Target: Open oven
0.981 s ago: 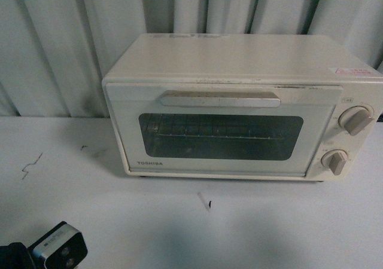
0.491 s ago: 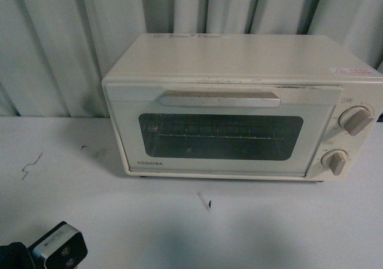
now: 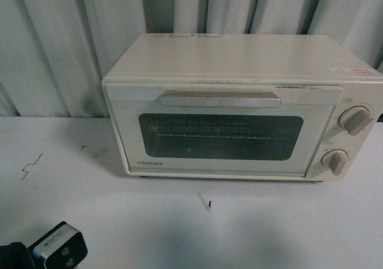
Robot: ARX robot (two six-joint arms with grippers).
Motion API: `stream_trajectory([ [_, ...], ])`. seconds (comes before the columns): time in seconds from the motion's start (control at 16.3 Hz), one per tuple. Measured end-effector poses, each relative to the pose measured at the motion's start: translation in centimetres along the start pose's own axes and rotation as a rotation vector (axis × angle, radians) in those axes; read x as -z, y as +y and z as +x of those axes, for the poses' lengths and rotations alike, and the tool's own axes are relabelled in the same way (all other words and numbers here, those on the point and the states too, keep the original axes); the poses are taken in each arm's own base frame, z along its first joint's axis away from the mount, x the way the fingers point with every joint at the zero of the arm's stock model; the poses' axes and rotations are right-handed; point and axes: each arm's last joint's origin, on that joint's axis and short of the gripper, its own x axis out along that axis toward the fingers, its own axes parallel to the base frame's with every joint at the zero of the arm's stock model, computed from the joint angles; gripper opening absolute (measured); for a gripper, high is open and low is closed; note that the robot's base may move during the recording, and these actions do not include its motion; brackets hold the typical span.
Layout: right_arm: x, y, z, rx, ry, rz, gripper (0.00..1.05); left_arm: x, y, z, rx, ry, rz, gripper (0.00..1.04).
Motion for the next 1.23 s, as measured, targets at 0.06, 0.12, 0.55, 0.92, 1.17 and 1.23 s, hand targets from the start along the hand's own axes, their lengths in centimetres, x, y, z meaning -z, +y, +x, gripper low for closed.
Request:
stream_trajectory([
  [0.06, 0.00, 0.00, 0.00, 0.000, 0.000, 0.000, 0.98, 0.00, 0.00, 0.00, 0.000, 0.000, 0.000, 0.98],
  [0.12, 0.01, 0.00, 0.00, 0.000, 0.000, 0.000, 0.98, 0.00, 0.00, 0.00, 0.000, 0.000, 0.000, 0.98],
  [0.55, 0.00, 0.00, 0.00, 0.000, 0.000, 0.000, 0.98, 0.00, 0.00, 0.00, 0.000, 0.000, 0.000, 0.98],
  [0.92, 0.00, 0.00, 0.00, 0.000, 0.000, 0.000, 0.98, 0.00, 0.00, 0.00, 0.000, 0.000, 0.000, 0.98],
  [1.17, 0.00, 0.00, 0.00, 0.000, 0.000, 0.000, 0.98, 0.00, 0.00, 0.00, 0.000, 0.000, 0.000, 0.98],
  [1.23, 0.01, 0.00, 0.00, 0.000, 0.000, 0.000, 0.98, 0.00, 0.00, 0.00, 0.000, 0.000, 0.000, 0.98],
])
